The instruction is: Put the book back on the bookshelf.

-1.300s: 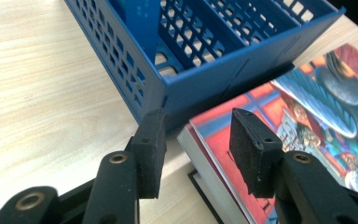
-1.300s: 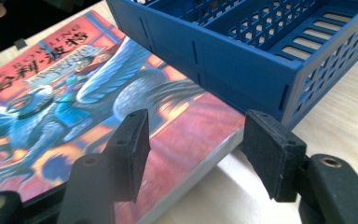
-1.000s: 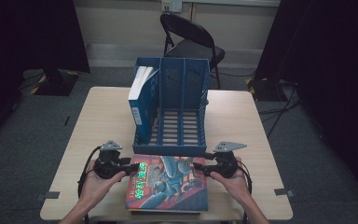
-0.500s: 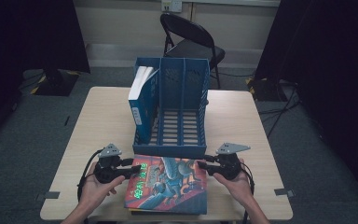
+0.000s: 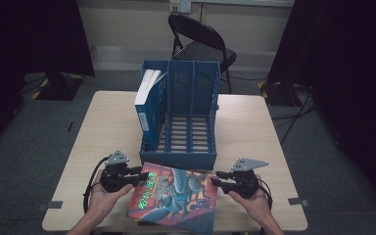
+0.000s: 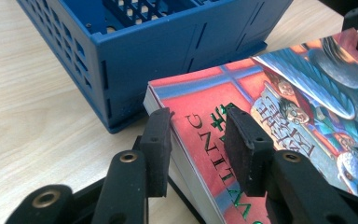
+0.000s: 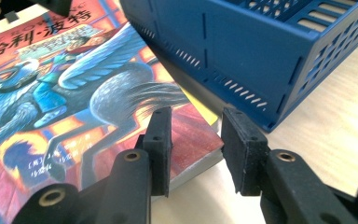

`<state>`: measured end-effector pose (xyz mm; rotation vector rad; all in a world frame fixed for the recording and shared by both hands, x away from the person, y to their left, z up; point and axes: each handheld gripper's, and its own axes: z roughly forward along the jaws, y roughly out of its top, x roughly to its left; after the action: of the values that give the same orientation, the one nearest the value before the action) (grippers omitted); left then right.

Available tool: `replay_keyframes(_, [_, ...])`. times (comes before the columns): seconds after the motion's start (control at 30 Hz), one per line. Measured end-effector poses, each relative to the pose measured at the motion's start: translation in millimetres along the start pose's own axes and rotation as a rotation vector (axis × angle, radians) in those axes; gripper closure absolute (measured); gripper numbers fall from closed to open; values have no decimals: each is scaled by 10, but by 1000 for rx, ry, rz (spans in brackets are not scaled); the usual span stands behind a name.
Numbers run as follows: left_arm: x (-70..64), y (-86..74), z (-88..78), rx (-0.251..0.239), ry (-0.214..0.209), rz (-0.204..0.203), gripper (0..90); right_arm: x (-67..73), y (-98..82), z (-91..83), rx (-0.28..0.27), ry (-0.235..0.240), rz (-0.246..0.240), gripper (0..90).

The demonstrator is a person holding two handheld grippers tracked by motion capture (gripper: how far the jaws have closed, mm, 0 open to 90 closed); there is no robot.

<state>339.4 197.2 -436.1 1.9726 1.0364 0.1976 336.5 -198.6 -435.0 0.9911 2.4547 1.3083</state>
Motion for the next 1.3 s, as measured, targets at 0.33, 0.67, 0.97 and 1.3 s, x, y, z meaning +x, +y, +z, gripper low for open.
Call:
replay_keyframes(0.33, [-26, 7, 14, -4, 5, 12, 659, 78, -65, -59, -16, 7, 12, 608])
replay_keyframes(0.67, [-8, 7, 26, -2, -10, -14, 661, 144, 55, 139, -7, 39, -21, 630])
replay_keyframes(0.97, [-108, 76, 135, 0, -3, 27, 678, 191, -56, 6, 10, 65, -3, 660])
replay_keyframes(1.3, [-232, 236, 353, 30, -45, 106, 690, 269, 26, 2, 11, 79, -23, 624])
